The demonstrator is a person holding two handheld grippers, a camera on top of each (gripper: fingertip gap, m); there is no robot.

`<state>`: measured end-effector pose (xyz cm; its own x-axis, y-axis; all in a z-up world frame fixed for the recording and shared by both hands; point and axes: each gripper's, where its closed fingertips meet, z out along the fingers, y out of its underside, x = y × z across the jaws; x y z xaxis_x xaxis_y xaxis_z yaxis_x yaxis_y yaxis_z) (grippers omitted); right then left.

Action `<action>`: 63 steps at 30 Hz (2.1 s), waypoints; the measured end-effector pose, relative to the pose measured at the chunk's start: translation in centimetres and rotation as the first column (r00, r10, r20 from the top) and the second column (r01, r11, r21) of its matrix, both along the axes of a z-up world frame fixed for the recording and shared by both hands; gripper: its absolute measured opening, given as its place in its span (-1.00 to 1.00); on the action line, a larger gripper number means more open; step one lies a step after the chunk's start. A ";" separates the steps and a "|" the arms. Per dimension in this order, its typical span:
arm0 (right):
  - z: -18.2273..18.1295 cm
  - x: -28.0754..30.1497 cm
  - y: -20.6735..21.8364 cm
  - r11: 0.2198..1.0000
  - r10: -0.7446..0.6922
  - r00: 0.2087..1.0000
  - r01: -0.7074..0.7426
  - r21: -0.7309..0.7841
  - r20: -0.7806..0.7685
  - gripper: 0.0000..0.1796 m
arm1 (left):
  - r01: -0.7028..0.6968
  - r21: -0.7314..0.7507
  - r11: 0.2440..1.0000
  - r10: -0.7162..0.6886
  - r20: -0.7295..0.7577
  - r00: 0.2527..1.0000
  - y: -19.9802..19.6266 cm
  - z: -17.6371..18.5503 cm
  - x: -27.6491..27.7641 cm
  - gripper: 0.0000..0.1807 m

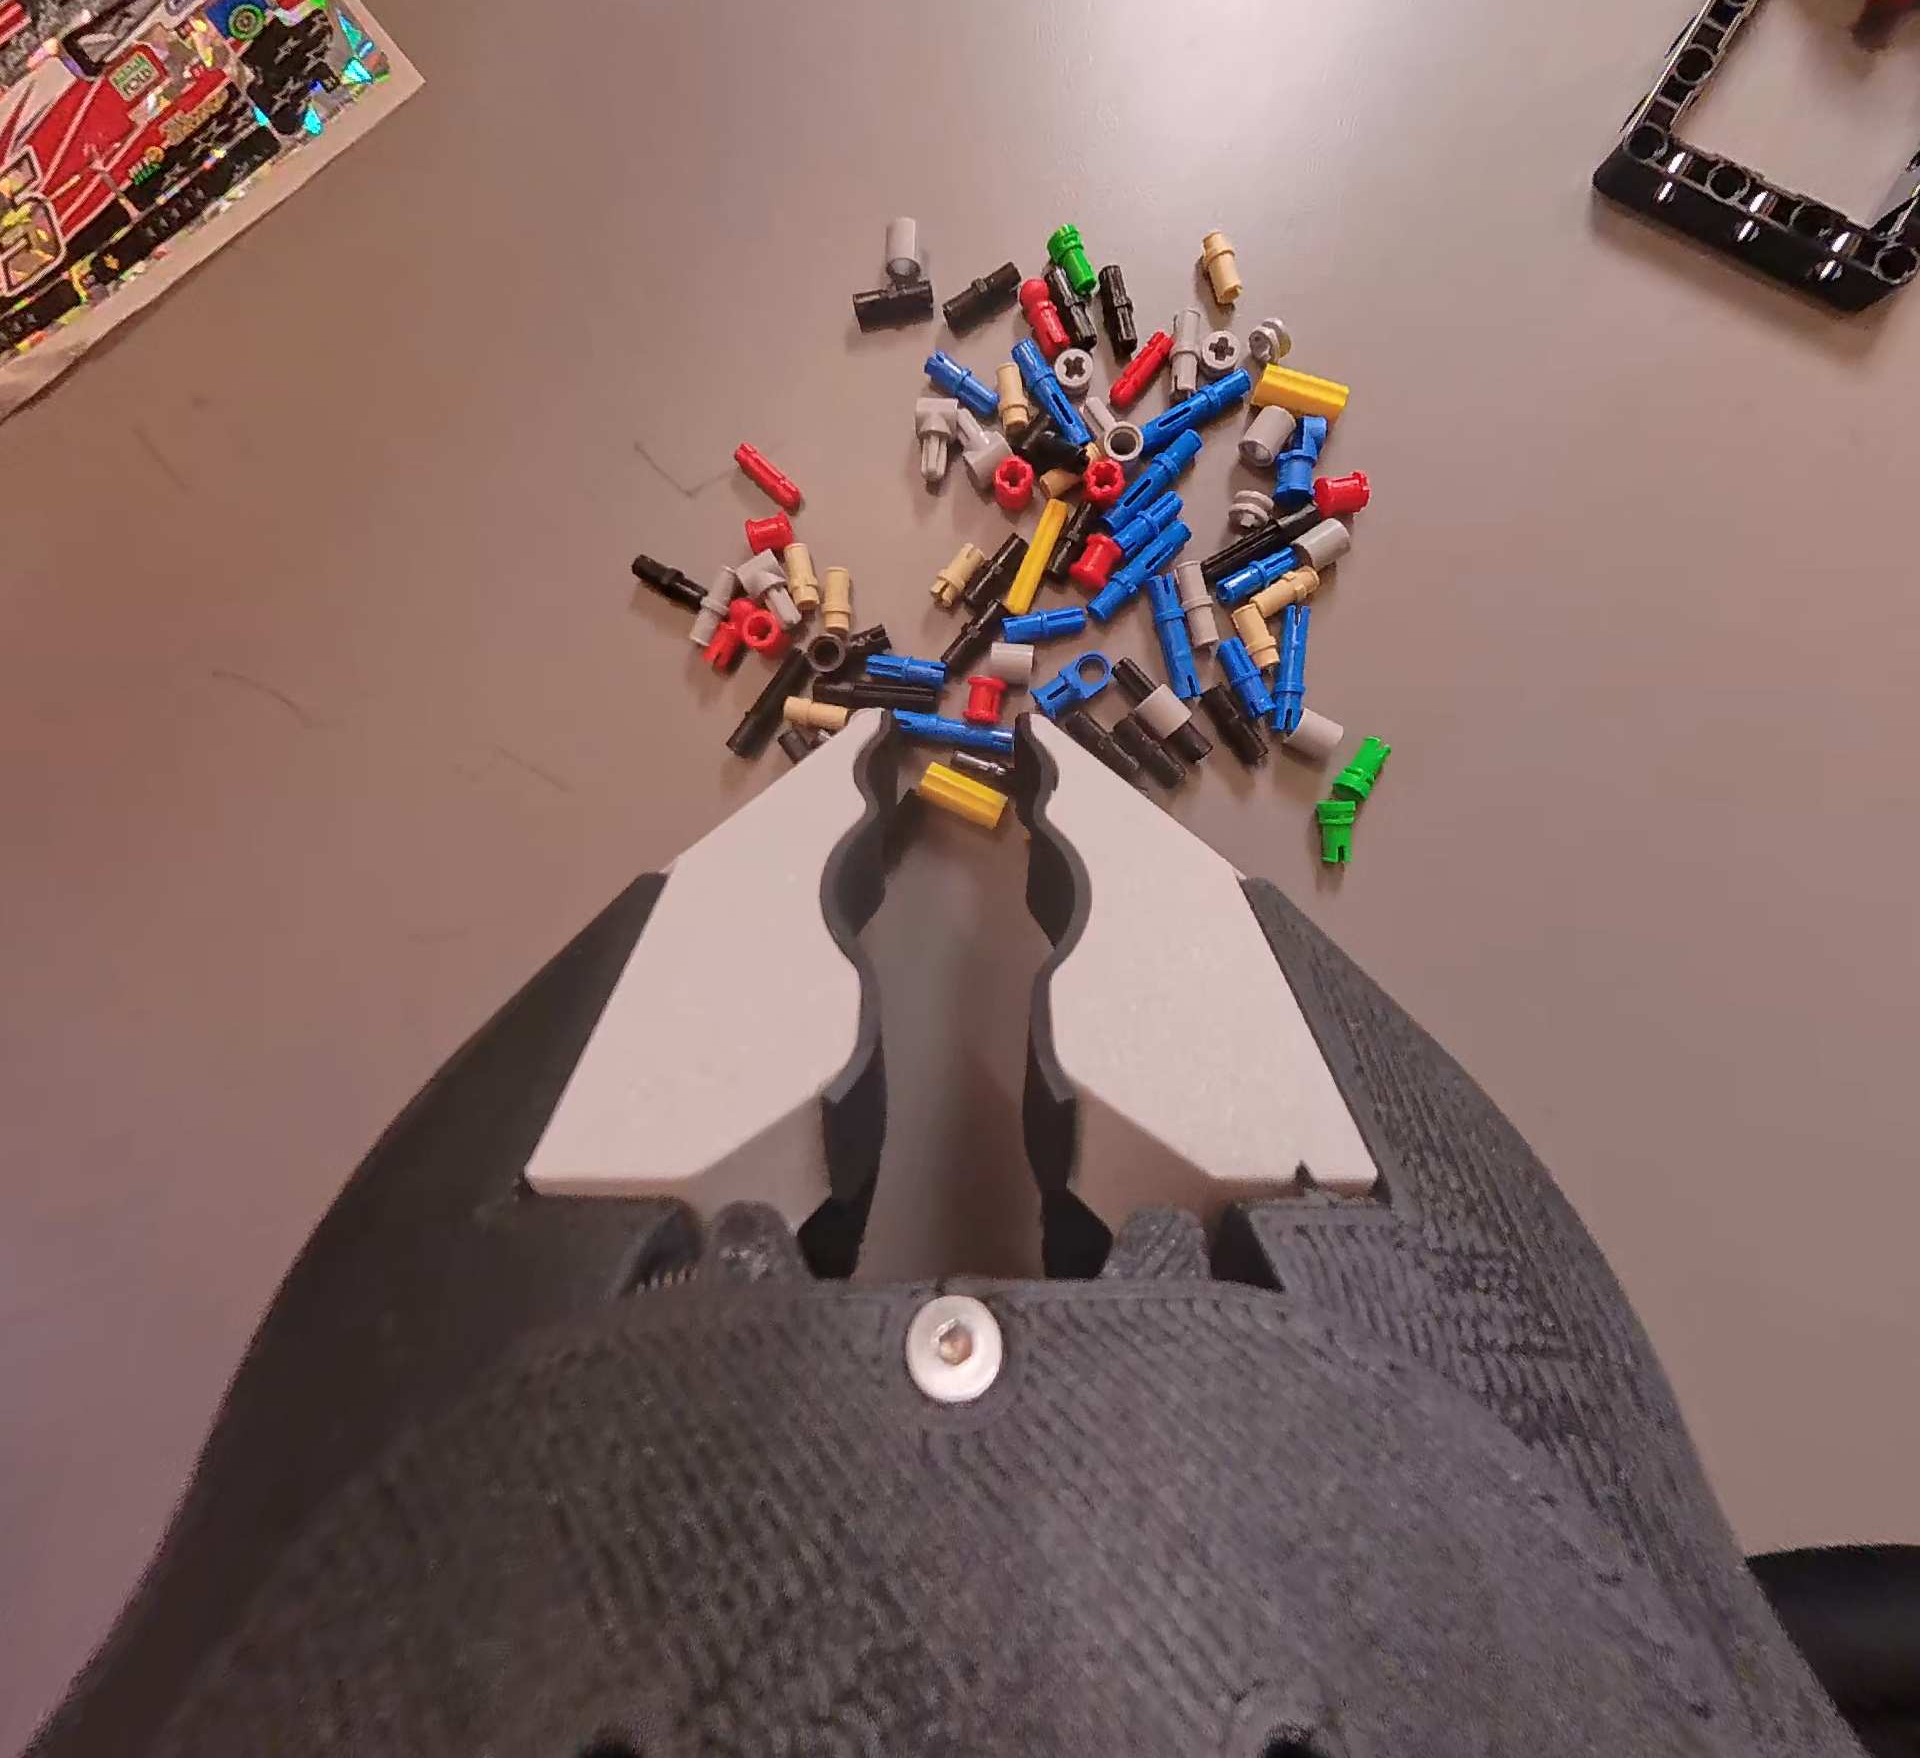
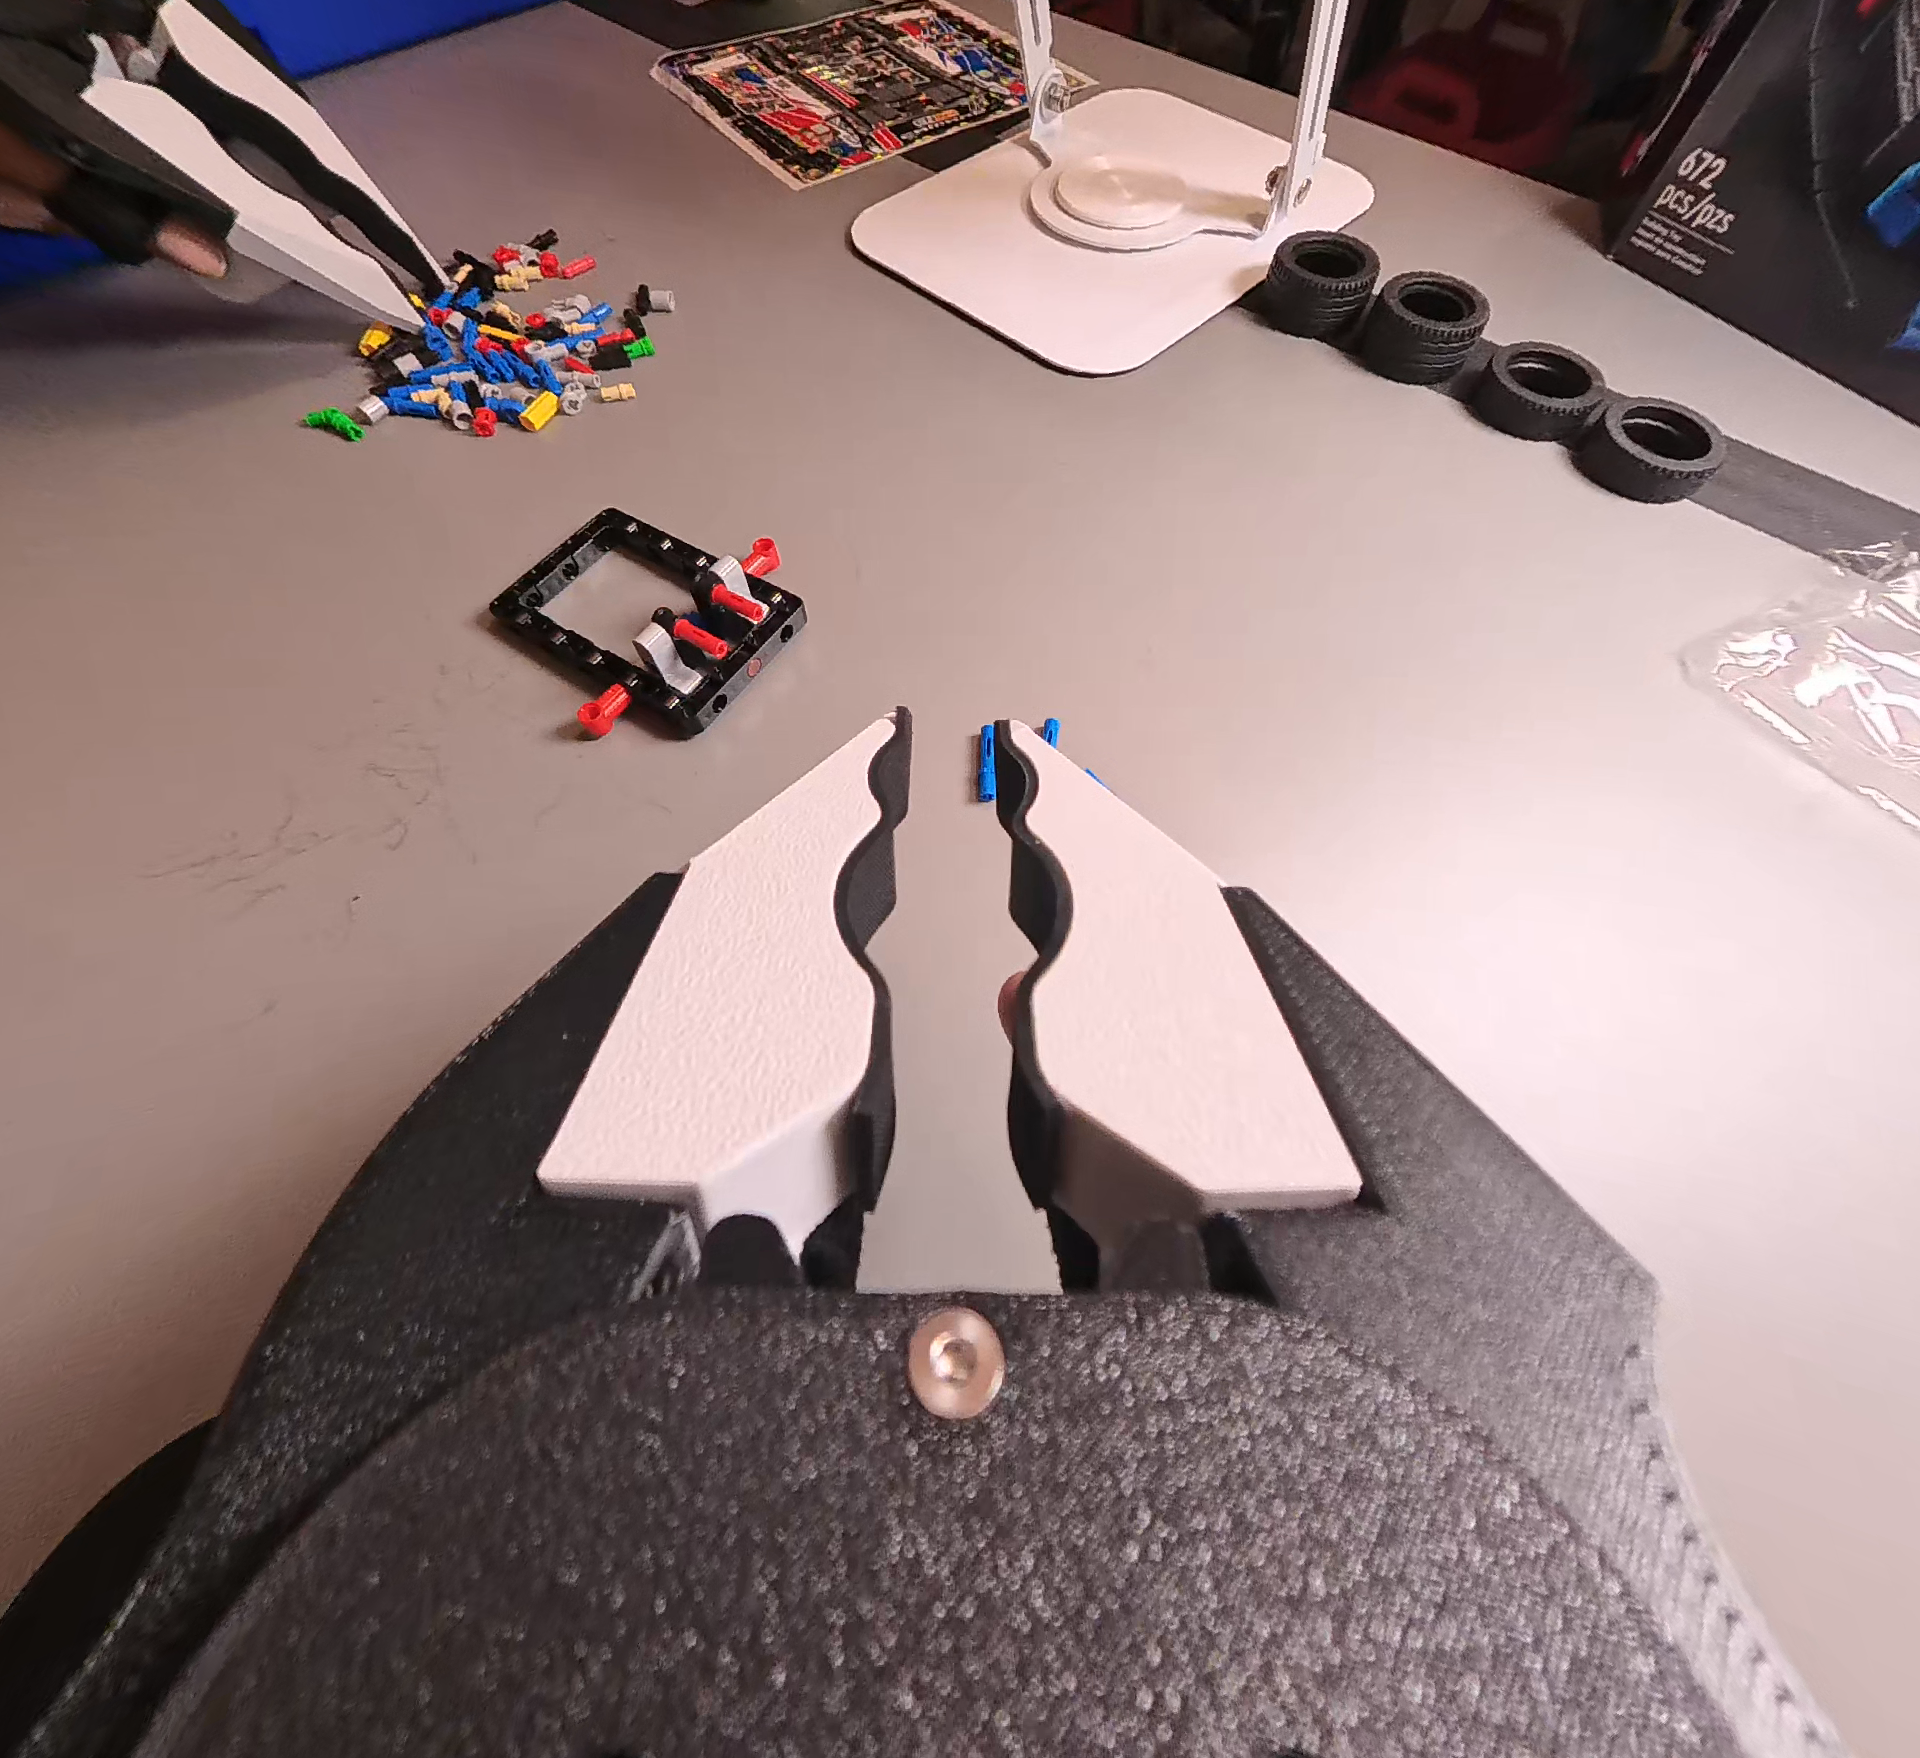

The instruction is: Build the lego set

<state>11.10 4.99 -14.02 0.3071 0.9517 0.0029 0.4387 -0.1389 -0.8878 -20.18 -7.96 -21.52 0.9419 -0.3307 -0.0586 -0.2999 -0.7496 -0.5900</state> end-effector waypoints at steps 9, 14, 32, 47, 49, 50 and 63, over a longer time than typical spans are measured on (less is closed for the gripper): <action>0.1 -1.2 -1.2 0.998 0.054 0.998 -0.054 -0.019 -0.028 -0.86 | 0.018 0.060 0.998 -0.014 -0.073 0.997 -0.2 1.3 -0.2 -0.92; 0.0 -1.6 -1.8 0.997 0.073 0.997 -0.073 -0.010 -0.016 -0.86 | -0.060 0.091 0.994 0.067 -0.083 0.994 0.8 1.2 -1.7 -0.81; 0.1 -1.8 -2.1 0.996 0.088 0.995 -0.089 -0.023 -0.040 -0.87 | -0.150 0.038 0.988 0.151 -0.044 0.988 2.0 -0.1 -2.4 -0.97; 3.0 -9.6 -12.8 0.866 0.368 0.861 -0.455 -0.208 -0.351 -0.87 | 0.416 0.607 0.677 -0.579 0.092 0.810 -0.8 10.6 21.2 -0.98; 3.1 -9.7 -13.4 0.858 0.382 0.851 -0.472 -0.204 -0.362 -0.87 | 0.427 0.603 0.673 -0.591 0.092 0.801 -1.1 10.5 21.7 -0.97; 3.0 -9.7 -13.5 0.857 0.391 0.848 -0.477 -0.194 -0.357 -0.87 | 0.430 0.603 0.672 -0.597 0.096 0.797 -1.3 10.4 21.9 -0.98; 3.2 -9.7 -14.6 0.816 0.416 0.814 -0.531 -0.229 -0.405 -0.97 | 0.446 0.586 0.677 -0.602 0.090 0.794 -1.7 9.8 22.4 -0.97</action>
<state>1.41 -9.59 -10.82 -0.2546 0.9054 -0.3398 0.2221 -0.2872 -0.9318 2.22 -9.68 -11.68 0.6242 -0.7655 -0.1561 -0.3289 -0.0763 -0.9413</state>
